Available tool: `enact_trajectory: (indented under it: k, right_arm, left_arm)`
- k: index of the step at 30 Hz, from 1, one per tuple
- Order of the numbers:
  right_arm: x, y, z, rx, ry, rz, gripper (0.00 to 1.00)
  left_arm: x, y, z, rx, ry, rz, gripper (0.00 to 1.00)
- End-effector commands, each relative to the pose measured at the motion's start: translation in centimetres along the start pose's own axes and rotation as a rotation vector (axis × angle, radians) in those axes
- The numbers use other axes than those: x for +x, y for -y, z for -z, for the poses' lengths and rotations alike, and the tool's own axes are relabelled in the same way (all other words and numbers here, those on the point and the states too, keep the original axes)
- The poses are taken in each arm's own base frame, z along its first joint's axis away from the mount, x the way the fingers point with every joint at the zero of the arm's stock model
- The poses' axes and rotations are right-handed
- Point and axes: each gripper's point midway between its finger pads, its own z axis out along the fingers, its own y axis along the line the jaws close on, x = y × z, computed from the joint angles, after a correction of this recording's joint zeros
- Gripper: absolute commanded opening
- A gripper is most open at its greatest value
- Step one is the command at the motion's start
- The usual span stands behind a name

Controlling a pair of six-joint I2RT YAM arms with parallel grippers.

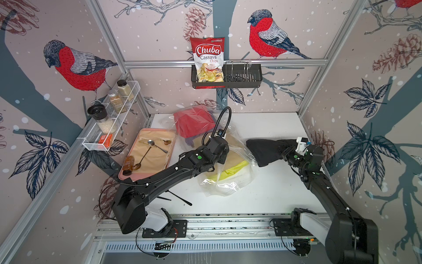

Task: Take the trousers out of the vacuum bag
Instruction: Place the trousers at the center of the board.

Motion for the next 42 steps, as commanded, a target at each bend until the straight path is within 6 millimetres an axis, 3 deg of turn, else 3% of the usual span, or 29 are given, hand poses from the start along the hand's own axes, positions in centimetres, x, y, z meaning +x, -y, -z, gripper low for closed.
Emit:
enact_trajectory:
  k: [1,16,27,33,38,42]
  right_arm:
    - [0.6,1.3,0.8,0.042,0.027,0.014,0.03]
    - [4.6,7.9,3.9,0.268,0.054,-0.106,0.07]
    - [4.6,9.2,5.7,0.322,0.141,-0.122,0.15]
    - [5.0,8.6,5.7,0.264,0.139,-0.156,0.54]
    - [4.6,8.1,6.5,0.283,0.156,-0.142,0.71]
    - [3.7,8.9,8.2,0.384,0.225,-0.138,0.87]
  left_arm:
    - [-0.9,-0.7,0.7,-0.029,0.03,-0.001,0.0]
    - [-1.3,-2.5,2.0,-0.079,0.054,0.005,0.0]
    - [-1.6,-3.3,2.5,-0.09,0.062,0.022,0.0]
    - [-1.3,-3.0,2.0,-0.081,0.052,0.019,0.0]
    - [-1.2,-2.9,1.8,-0.079,0.048,0.017,0.0]
    - [-1.1,-2.9,1.7,-0.079,0.045,0.013,0.0]
